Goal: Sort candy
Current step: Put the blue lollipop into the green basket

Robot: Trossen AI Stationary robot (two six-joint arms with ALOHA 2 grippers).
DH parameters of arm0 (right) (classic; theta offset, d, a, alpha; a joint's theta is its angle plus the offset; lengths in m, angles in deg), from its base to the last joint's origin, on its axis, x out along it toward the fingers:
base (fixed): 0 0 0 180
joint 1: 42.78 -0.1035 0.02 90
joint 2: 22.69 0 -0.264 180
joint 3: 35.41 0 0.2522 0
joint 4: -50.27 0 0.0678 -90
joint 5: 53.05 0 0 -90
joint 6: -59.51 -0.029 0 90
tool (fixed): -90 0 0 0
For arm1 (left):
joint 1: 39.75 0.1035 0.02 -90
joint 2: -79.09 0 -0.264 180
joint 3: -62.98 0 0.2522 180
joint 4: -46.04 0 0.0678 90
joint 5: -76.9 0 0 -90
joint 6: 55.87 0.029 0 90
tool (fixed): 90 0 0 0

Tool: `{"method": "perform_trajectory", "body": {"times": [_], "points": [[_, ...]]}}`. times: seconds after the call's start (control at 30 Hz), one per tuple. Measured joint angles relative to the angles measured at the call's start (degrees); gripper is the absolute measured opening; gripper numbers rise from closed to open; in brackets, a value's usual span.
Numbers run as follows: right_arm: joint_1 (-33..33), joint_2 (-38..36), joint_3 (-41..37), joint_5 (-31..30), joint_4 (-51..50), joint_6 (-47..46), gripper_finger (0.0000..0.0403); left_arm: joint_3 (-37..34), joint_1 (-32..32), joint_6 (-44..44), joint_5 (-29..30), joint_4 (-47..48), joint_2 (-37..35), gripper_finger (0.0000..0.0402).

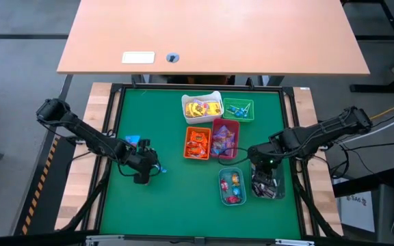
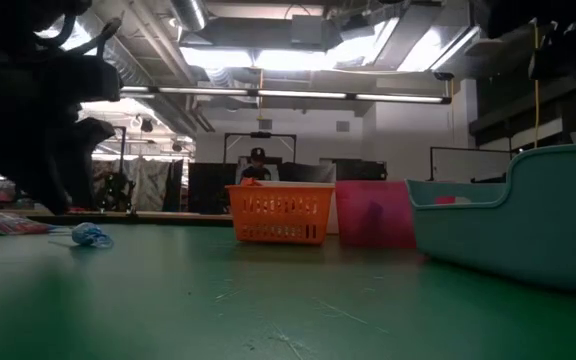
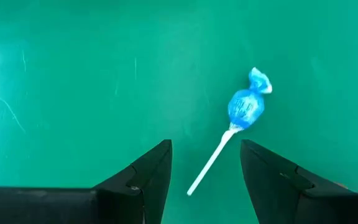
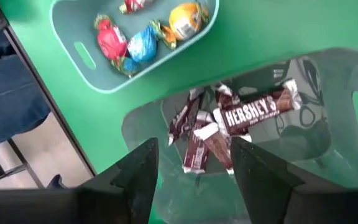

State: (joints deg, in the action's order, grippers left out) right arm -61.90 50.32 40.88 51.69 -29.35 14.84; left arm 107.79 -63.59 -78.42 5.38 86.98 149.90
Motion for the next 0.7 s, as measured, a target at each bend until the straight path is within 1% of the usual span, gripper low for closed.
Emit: {"method": "perform_trajectory", "body": {"times": [0.1,0.33,0.47,0.57,0.7], "points": [[0.0,0.0,0.0,-0.71,1.22,-0.02,0.0198,-0.45,0.33,0.0,-0.49,0.13,0.0,0.0179],[0.0,0.01,0.0,-0.81,4.74,0.0,0.0198,-3.09,2.46,0.01,-3.85,-0.06,0.13,0.0179],[0.0,0.02,0.0,-0.81,7.17,0.0,0.0198,-5.14,4.05,0.04,-7.11,-2.32,0.1,0.0175],[0.0,0.02,0.0,-0.81,9.49,0.0,0.0198,-6.05,5.06,0.12,-8.93,-3.25,0.0,0.016],[0.0,0.02,0.0,-0.83,12.94,0.0,0.0198,-6.14,5.82,0.15,-10.16,-3.42,0.0,0.0125]]}}
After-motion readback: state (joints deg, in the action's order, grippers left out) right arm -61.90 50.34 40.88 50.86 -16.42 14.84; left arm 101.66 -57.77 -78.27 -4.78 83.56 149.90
